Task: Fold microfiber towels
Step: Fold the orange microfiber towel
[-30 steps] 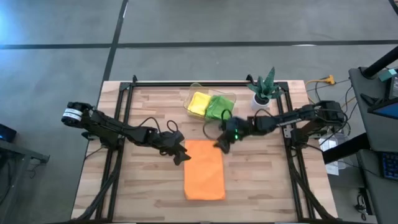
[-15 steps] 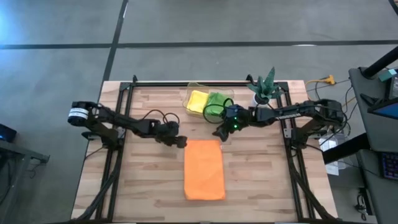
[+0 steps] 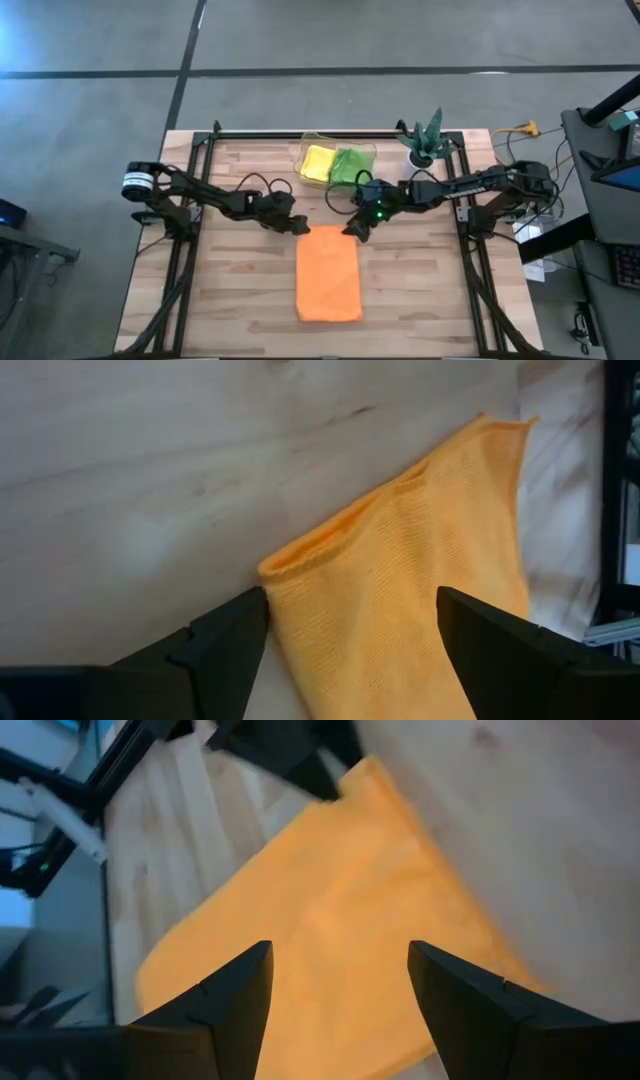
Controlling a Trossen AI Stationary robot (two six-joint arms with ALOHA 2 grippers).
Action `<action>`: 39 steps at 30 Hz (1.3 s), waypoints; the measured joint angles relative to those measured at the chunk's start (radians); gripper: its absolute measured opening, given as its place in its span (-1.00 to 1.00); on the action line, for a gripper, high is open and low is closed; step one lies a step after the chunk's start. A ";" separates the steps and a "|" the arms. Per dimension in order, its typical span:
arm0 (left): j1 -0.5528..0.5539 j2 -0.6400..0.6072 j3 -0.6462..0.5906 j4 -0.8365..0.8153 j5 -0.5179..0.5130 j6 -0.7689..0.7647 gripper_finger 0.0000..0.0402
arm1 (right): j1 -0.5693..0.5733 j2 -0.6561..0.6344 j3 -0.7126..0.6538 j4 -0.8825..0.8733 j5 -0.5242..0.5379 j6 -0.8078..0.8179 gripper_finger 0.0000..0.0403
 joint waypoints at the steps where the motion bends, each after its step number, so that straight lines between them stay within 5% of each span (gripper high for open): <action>1: 0.000 0.008 0.002 0.010 0.001 0.000 0.36 | 0.005 0.000 0.000 -0.002 -0.012 0.012 0.13; 6: 0.000 0.031 0.008 0.020 0.018 0.027 0.15 | 0.054 -0.006 0.000 -0.004 -0.075 0.047 0.13; 12: 0.001 0.022 0.008 0.018 0.023 0.078 -0.36 | 0.203 -0.036 0.000 0.024 -0.109 0.077 0.11; 19: 0.001 0.022 0.006 0.040 0.022 0.109 -0.93 | 0.404 -0.028 -0.050 0.179 0.200 0.323 0.04; 23: -0.001 0.015 0.007 0.059 0.012 0.141 -0.96 | 0.435 -0.015 -0.120 0.327 0.356 0.500 -0.04; 29: -0.002 -0.027 0.010 0.091 -0.012 0.192 -0.99 | 0.438 0.085 -0.189 0.514 0.353 0.746 -0.12; 39: -0.004 -0.052 0.012 0.119 -0.023 0.282 -1.00 | 0.453 0.254 -0.176 0.520 0.364 1.009 -0.13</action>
